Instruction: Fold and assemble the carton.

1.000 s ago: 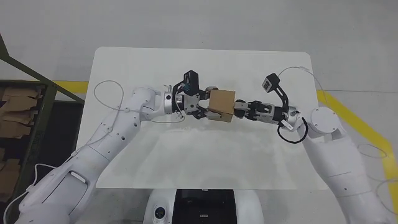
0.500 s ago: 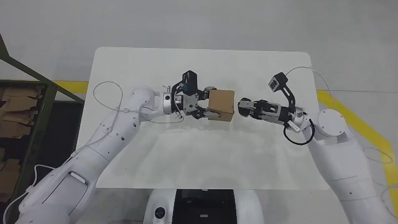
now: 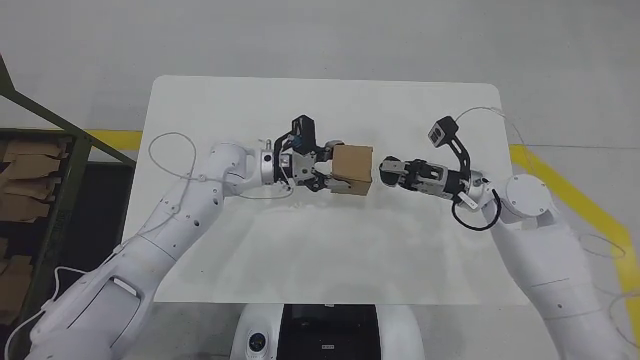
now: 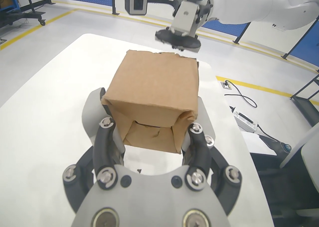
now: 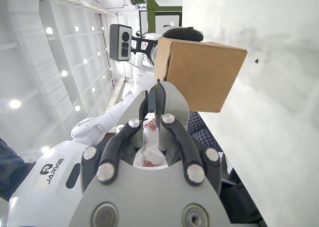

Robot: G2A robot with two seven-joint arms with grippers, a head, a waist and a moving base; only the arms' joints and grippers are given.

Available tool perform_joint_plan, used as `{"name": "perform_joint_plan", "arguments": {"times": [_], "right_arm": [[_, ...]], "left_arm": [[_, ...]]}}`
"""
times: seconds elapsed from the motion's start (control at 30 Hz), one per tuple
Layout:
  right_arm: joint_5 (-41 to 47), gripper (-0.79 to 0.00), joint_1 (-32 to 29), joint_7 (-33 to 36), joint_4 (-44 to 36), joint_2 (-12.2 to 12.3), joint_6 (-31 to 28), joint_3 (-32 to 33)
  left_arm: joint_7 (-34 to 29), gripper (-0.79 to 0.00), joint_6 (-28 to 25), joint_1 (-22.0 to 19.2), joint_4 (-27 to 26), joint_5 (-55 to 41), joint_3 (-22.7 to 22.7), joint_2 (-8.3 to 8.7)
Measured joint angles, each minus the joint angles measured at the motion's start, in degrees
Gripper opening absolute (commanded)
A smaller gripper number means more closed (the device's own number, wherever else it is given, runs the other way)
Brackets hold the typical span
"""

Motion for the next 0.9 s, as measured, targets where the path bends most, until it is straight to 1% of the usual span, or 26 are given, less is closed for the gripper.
{"name": "perform_joint_plan", "arguments": {"times": [0.1,0.23,0.3,0.43,0.47,0.5,0.57,0.6,0.77,0.9], "right_arm": [[-0.4,-0.717,-0.9,-0.2,-0.7,0.3,0.2,1.1],[-0.3,-0.717,-2.0,-0.5,-1.6,0.5,0.3,1.8],[0.0,-0.717,-2.5,-0.7,-1.8,0.5,0.2,1.6],[0.6,-0.717,-3.1,-1.2,-1.7,0.3,-0.1,0.8],[0.7,-0.717,-3.2,-1.3,-1.7,0.3,-0.2,0.7],[0.8,-0.717,-3.3,-1.4,-1.6,0.2,-0.3,0.4],[1.0,-0.723,-3.4,-1.6,-1.3,0.2,-0.5,0.1],[1.1,-0.723,-3.4,-1.6,-1.2,0.1,-0.6,0.0],[1.5,-0.727,-3.5,-1.8,-0.3,0.1,-1.2,-0.1],[1.1,-0.733,-2.7,-2.6,2.5,-0.1,-1.7,-0.3]], "left_arm": [[0.1,-0.219,0.4,0.1,1.7,0.8,0.4,-0.26],[0.1,-0.2,1.7,0.0,3.4,3.4,0.9,-0.54],[0.3,-0.172,2.7,-0.2,4.3,5.4,1.2,-0.66],[0.6,-0.089,5.3,-0.3,5.4,10.0,1.8,-0.85],[1.0,-0.077,5.4,-0.2,5.6,10.4,1.9,-0.9],[1.6,-0.043,5.3,-0.2,6.0,10.7,2.0,-0.94],[2.2,0.0,5.2,-0.2,6.4,11.0,1.9,-0.99],[2.5,0.0,5.1,-0.2,6.6,11.2,1.8,-0.99],[5.0,0.0,3.5,0.4,6.3,9.6,-0.1,-0.52],[8.8,0.0,3.6,2.2,3.3,9.0,-4.3,0.77]]}}
